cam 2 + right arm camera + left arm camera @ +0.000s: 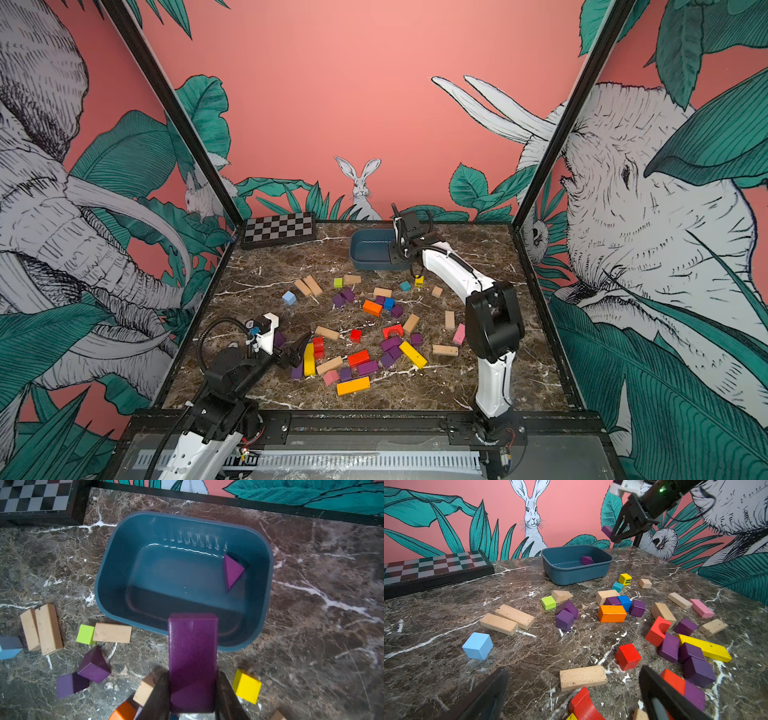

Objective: Pick purple bricks into the storage bin
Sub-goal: Place the building block in the storage box.

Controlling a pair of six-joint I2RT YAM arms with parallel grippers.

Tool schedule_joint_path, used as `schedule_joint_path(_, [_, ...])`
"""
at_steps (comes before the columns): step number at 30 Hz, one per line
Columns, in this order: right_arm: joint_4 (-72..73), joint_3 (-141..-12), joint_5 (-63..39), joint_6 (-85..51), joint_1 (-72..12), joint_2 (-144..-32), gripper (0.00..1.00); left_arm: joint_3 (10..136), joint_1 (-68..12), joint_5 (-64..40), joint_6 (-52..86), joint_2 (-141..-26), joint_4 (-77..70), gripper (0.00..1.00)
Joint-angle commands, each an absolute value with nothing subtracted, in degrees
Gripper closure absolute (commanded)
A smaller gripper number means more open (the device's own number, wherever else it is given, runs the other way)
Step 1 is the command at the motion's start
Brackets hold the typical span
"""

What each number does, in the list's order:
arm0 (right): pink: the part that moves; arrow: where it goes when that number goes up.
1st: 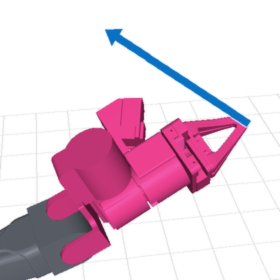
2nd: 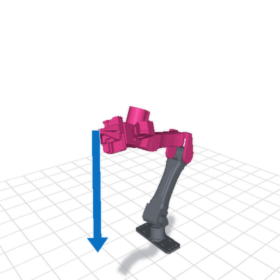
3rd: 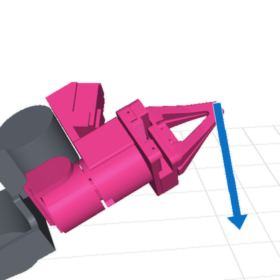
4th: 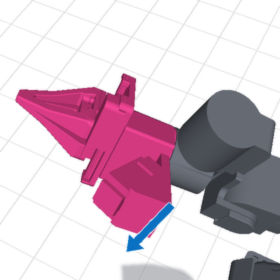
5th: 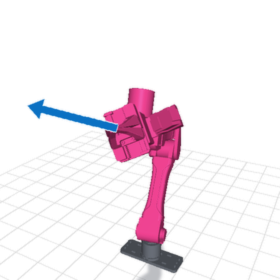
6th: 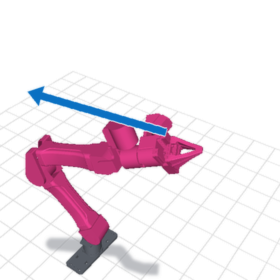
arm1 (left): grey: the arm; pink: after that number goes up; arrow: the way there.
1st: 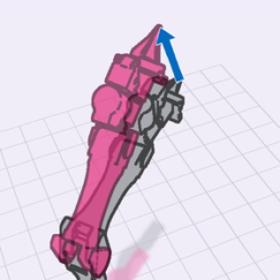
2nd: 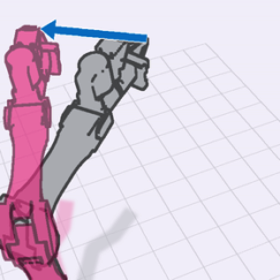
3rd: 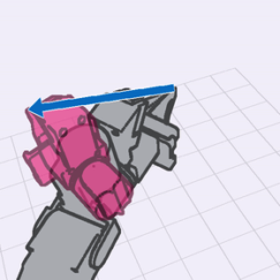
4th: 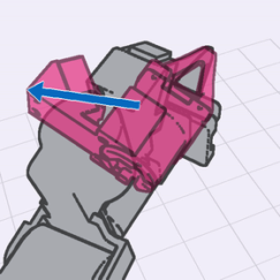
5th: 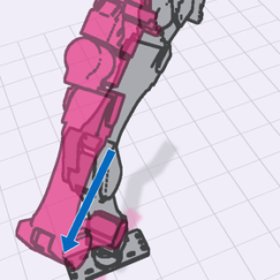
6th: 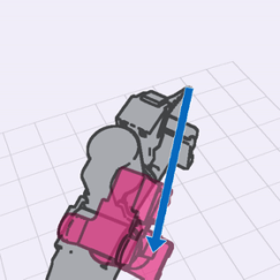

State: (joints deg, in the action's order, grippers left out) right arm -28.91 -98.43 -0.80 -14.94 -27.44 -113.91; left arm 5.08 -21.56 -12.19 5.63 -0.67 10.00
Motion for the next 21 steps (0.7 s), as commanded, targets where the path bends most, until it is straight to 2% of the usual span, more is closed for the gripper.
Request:
schedule_joint_path(1, [-32.1, -103.9, -1.5, -13.7, -27.8, -119.6, 0.84, 4.9, -21.8, -12.0, 5.8, -0.3, 10.4, 0.01])
schedule_joint_path(14, [-34.0, -122.6, 1.2, -13.8, -27.2, -137.7, 0.85, 4.7, -21.8, -11.2, 6.1, -0.3, 10.1, 0.01])
schedule_joint_path(21, [-36.2, -128.8, 1.4, -14.9, -26.6, -142.8, 0.84, 4.7, -21.8, -11.5, 6.0, -0.3, 10.1, 0.01])
